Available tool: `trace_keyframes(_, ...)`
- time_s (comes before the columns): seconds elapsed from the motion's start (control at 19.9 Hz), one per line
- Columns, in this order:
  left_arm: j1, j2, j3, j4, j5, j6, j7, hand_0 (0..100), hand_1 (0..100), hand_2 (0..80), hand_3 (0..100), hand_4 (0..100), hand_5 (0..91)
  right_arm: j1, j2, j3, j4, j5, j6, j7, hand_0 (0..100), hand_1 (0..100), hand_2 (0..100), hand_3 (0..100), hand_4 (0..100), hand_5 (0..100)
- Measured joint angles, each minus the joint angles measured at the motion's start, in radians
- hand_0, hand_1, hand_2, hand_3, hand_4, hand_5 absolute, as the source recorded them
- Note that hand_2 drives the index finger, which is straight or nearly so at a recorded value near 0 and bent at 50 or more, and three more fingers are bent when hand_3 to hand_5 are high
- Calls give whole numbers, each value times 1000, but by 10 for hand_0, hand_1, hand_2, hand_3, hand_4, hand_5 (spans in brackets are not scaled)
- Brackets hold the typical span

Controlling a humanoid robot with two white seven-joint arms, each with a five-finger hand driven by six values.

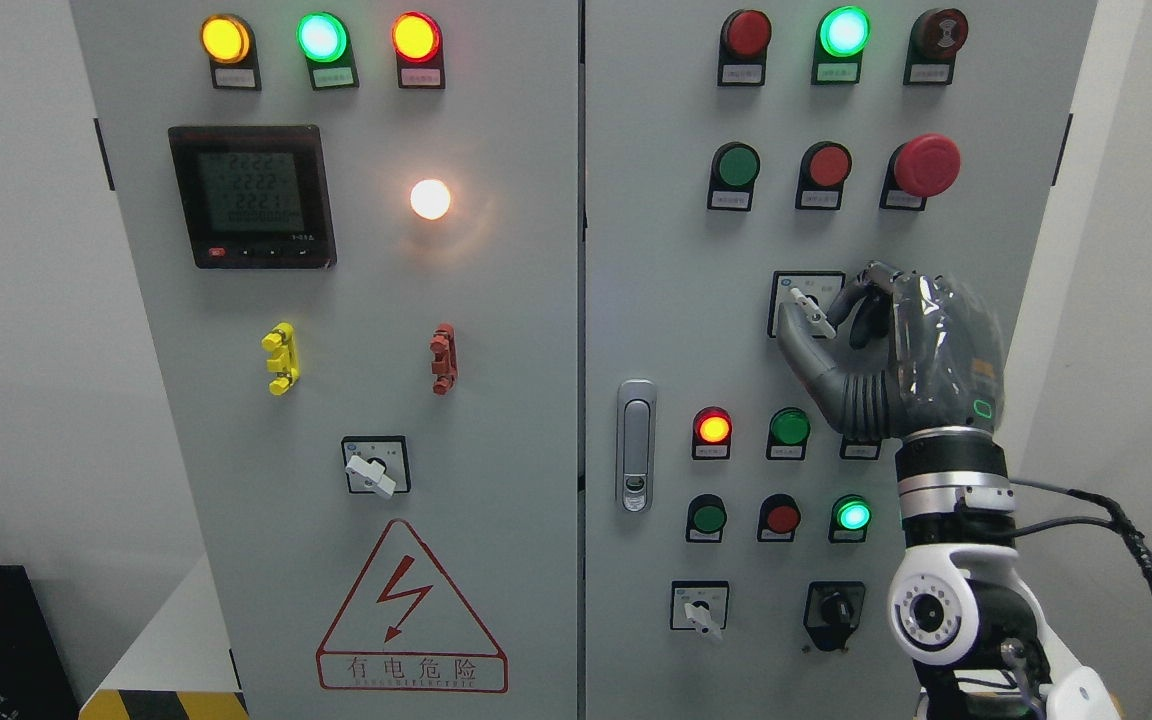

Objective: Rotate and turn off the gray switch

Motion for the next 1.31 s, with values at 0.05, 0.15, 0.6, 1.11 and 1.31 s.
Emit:
trace_keyframes(0.05, 0, 0, 0, 0, 0, 0, 0, 120, 389, 0, 0, 0, 0, 0, 0, 0, 1, 0, 0, -1, 402, 422, 681, 903, 843, 992)
trace_keyframes(0.15, 0, 0, 0, 0, 0, 0, 0, 120, 389, 0, 0, 0, 0, 0, 1, 1, 1, 0, 0, -2, 412, 425, 688, 910, 845, 992)
trace_keyframes(0.6, 0, 0, 0, 0, 0, 0, -3, 120, 389, 0, 0, 0, 0, -5, 5, 4, 5, 0, 0, -3, 457, 406, 730, 955, 864, 1000)
trace_keyframes(1.11, 0, 0, 0, 0, 0, 0, 0, 120, 389, 0, 0, 0, 0, -11, 8, 10, 11, 0, 0, -3, 491, 385, 741, 973, 879, 998)
trace_keyframes(1.31, 0, 0, 0, 0, 0, 0, 0, 120, 389, 0, 0, 0, 0, -11, 9, 12, 13, -1, -1, -4, 497, 381, 730, 982, 881, 998)
